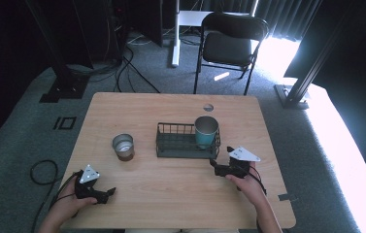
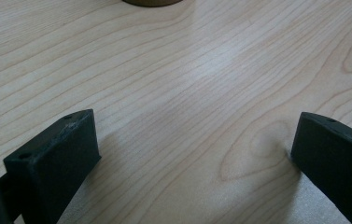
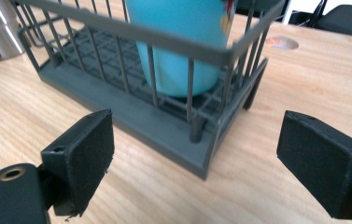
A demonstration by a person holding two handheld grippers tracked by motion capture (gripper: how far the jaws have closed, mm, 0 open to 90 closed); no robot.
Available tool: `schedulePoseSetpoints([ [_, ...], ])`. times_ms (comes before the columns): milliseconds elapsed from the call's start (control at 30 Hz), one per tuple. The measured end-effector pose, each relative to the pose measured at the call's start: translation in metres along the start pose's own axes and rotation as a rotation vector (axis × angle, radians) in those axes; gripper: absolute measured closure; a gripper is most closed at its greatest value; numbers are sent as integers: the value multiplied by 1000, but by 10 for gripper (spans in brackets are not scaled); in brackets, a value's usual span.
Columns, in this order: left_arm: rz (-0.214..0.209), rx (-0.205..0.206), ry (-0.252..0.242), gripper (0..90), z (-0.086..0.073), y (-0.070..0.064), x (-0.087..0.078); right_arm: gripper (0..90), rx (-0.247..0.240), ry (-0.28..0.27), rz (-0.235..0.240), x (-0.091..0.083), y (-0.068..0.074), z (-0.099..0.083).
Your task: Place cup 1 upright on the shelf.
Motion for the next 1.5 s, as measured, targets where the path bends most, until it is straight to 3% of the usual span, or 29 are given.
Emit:
schedulePoseSetpoints([
  [367, 0, -1, 0, 15, 0, 0, 0, 109, 6, 69, 1, -5, -8, -23],
  [533, 0, -1, 1, 15, 0, 0, 0, 109, 8, 74, -11, -12, -12, -25],
  [733, 0, 0, 0, 15, 0, 0, 0, 109, -12, 131, -17, -21, -15, -32],
  [933, 0, 0, 0, 15, 0, 0, 0, 109, -10, 151, -22, -28, -21, -35],
  [1133, 0, 0, 0, 15, 0, 0, 0, 109, -24, 200, -59, -34, -27, -40],
  [1267, 0, 0, 0, 15, 0, 0, 0, 109, -33, 243, -57, -36, -29, -43],
  [1367, 1, 0, -1, 15, 0, 0, 0, 114, -47, 312, -44, -36, -29, -47],
  [1500, 1, 0, -2, 15, 0, 0, 0, 112, -39, 321, -34, -36, -29, -47],
])
Point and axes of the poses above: each handheld gripper's, and its own axes: x roughly forward along the jaws, z roughly out of its top, y roughly to its left, the point moved 3 cm from there along x, roughly forward along the jaws, and after that the axes turned 14 degrees about x, right-handed, at the moved point
